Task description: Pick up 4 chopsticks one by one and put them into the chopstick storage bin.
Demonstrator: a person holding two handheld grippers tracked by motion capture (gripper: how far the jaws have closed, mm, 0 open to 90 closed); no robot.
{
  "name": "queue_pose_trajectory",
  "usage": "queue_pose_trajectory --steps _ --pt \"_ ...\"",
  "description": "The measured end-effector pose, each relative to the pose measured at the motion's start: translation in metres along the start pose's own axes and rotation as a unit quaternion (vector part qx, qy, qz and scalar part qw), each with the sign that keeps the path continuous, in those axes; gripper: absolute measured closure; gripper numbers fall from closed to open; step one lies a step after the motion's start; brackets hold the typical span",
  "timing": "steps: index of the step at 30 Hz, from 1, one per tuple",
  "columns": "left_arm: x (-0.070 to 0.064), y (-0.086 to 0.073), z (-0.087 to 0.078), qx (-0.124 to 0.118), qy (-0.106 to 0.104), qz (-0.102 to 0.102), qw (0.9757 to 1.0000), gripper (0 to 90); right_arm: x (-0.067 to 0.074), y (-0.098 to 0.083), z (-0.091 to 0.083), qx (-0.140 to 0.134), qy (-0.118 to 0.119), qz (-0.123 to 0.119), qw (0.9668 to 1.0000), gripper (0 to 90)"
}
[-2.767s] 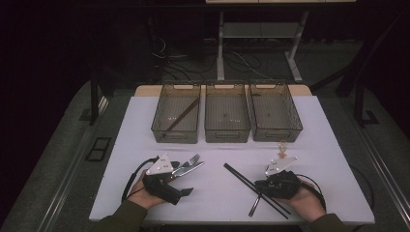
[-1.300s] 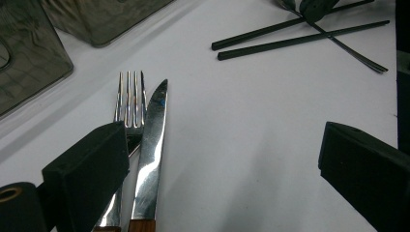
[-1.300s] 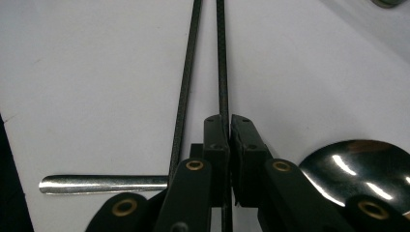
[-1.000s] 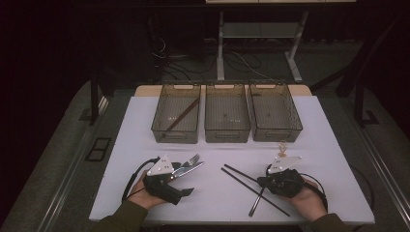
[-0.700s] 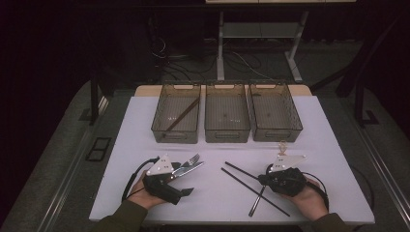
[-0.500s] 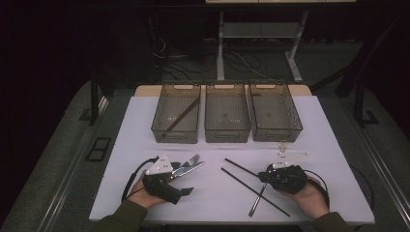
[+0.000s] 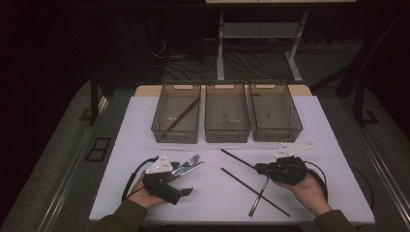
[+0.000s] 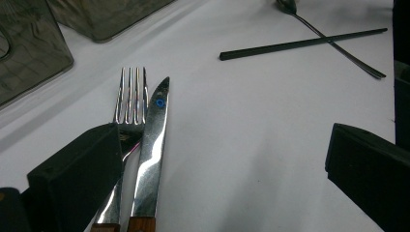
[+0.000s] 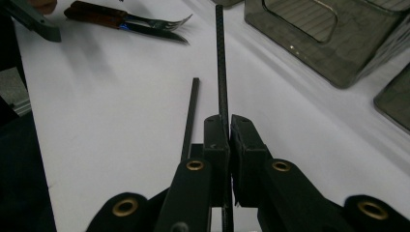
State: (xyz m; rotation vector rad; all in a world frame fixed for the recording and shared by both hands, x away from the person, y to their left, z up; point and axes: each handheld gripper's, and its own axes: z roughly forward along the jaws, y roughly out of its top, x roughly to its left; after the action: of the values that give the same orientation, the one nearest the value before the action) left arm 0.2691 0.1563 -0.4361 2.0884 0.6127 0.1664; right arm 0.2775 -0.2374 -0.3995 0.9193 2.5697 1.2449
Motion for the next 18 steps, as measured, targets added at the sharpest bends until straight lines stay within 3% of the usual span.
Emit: queue_pose_trajectory --steps 18 --pt "-0.001 0.000 0.002 -0.002 0.000 0.001 1.0000 0.0 -0.008 0.043 0.013 -0.022 0.009 -0.009 0.9997 85.9"
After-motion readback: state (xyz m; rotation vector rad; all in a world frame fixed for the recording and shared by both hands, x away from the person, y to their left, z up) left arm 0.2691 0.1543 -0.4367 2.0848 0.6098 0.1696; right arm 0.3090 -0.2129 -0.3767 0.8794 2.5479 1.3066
